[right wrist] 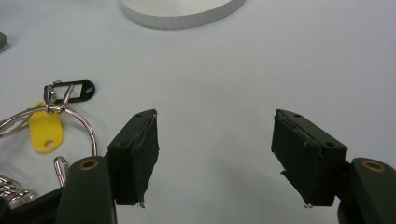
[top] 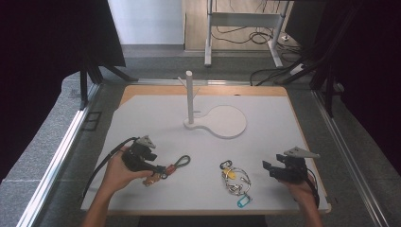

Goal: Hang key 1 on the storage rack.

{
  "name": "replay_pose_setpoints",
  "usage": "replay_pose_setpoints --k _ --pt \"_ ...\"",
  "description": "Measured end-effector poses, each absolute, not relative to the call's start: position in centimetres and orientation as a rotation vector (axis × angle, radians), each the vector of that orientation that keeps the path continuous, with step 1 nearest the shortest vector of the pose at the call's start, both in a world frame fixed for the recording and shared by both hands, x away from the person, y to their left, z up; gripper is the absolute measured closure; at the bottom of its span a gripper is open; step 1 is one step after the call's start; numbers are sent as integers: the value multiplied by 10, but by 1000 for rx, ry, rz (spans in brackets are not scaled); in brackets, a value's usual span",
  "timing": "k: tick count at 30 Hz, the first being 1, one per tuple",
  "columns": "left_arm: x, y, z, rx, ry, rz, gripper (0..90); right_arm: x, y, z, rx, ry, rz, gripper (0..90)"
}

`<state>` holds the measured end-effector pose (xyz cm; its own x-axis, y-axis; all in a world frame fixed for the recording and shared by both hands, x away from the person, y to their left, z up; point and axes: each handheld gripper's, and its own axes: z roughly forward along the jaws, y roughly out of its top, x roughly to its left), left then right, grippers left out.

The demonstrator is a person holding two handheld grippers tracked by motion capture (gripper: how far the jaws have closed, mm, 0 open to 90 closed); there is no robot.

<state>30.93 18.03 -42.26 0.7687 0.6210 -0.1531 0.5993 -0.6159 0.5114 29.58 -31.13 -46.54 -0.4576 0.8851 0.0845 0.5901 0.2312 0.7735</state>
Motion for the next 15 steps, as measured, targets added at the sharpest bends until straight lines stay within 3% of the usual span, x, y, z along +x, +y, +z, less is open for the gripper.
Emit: replay_pose_setpoints --k 15 --pt "335 137 -436 2649 898 -30 470 294 -305 -473 1368 2178 1029 316"
